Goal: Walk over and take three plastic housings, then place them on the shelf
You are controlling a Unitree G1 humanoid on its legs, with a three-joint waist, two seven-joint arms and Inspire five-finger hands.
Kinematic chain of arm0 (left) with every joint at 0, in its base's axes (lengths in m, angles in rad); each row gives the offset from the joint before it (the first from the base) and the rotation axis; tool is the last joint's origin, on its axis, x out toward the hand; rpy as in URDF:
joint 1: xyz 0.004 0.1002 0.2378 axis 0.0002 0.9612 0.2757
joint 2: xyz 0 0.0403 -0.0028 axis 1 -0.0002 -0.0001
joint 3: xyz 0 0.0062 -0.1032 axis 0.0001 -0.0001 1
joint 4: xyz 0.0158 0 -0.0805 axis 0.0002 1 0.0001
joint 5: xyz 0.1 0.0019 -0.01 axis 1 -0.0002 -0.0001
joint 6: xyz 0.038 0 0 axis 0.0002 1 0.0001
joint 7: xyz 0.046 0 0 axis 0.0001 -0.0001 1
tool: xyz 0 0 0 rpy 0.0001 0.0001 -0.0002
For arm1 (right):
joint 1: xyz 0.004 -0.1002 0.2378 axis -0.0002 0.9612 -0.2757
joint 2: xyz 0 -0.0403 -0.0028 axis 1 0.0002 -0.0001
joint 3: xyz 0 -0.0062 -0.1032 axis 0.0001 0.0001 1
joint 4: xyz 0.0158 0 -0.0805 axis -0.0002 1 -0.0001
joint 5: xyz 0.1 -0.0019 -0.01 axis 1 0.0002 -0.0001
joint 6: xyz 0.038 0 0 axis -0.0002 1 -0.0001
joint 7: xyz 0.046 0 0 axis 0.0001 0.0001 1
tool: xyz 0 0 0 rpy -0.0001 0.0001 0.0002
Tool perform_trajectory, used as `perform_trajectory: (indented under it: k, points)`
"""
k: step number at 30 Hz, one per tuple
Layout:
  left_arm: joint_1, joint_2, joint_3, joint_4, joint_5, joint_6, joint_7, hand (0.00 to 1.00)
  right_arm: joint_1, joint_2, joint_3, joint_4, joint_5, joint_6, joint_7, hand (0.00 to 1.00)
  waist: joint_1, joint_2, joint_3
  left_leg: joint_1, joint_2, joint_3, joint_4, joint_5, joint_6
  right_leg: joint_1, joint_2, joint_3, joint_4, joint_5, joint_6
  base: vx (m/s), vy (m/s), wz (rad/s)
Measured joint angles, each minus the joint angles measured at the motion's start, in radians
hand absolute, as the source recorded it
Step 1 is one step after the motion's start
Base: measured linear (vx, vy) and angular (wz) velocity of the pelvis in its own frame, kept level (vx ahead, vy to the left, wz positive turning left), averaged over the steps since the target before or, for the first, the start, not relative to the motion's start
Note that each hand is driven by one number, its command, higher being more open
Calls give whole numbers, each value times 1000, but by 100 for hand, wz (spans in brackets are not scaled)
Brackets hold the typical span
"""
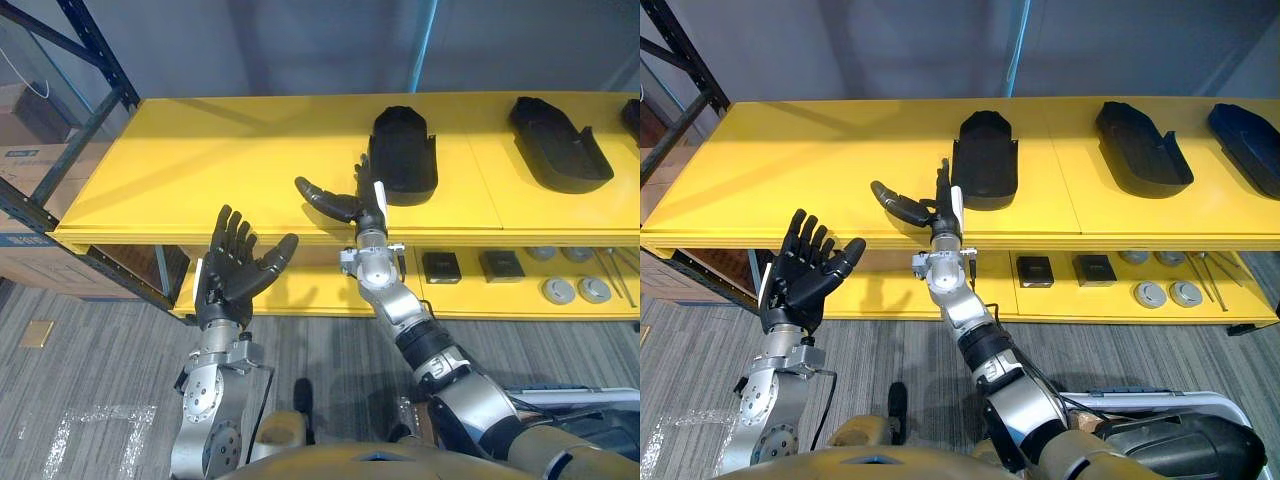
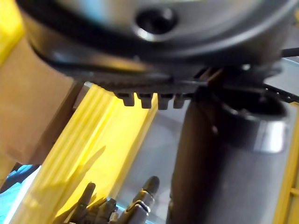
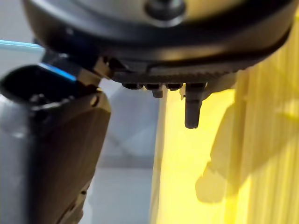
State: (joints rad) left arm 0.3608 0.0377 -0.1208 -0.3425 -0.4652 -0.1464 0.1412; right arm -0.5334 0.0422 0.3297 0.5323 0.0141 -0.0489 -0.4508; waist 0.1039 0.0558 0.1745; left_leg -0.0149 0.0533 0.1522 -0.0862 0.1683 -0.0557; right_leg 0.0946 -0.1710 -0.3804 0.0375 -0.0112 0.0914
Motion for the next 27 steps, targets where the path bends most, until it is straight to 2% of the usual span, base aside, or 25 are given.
perform_trajectory:
  k: [5,10,12,15,18,21,27]
  points:
    - [0,0,0,0,0,0,-1,100,36,-13,43,-107,11,-26,58,100,-3,0,0,5,1,5,-2,-3,0,2,0,5,-5,-1,0,-14,1,-3]
    - [2,0,9,0,1,0,-1,100,190,-60,85,-513,114,-33,180,100,-7,-6,-2,7,1,18,1,-8,0,3,1,15,-16,2,1,22,-3,-5]
    - [3,1,39,0,1,0,0,100,299,-105,94,-713,161,-31,269,100,-27,-21,-1,21,1,36,1,-9,5,9,1,31,-20,5,7,52,-10,-21]
    - [3,3,65,-3,1,0,4,100,465,-175,65,-883,200,-25,337,100,-54,-49,-13,30,4,60,-2,-25,2,5,2,57,-22,4,5,39,-4,-27]
    - [3,14,71,-3,2,0,14,100,581,-207,-1,-925,214,-16,376,100,-75,-61,-14,24,6,85,-3,-30,2,-13,3,82,-21,5,5,23,4,-24]
    - [4,16,67,-13,2,0,25,100,658,-241,-37,-924,229,0,393,100,-92,-61,-15,23,7,103,-3,-37,-1,-27,6,98,-19,6,7,17,-1,-19]
    - [4,20,56,-57,3,-1,31,100,676,-266,-43,-924,229,0,413,100,-104,-63,-15,22,10,111,-2,-36,2,-36,14,111,-21,10,11,33,-5,-5]
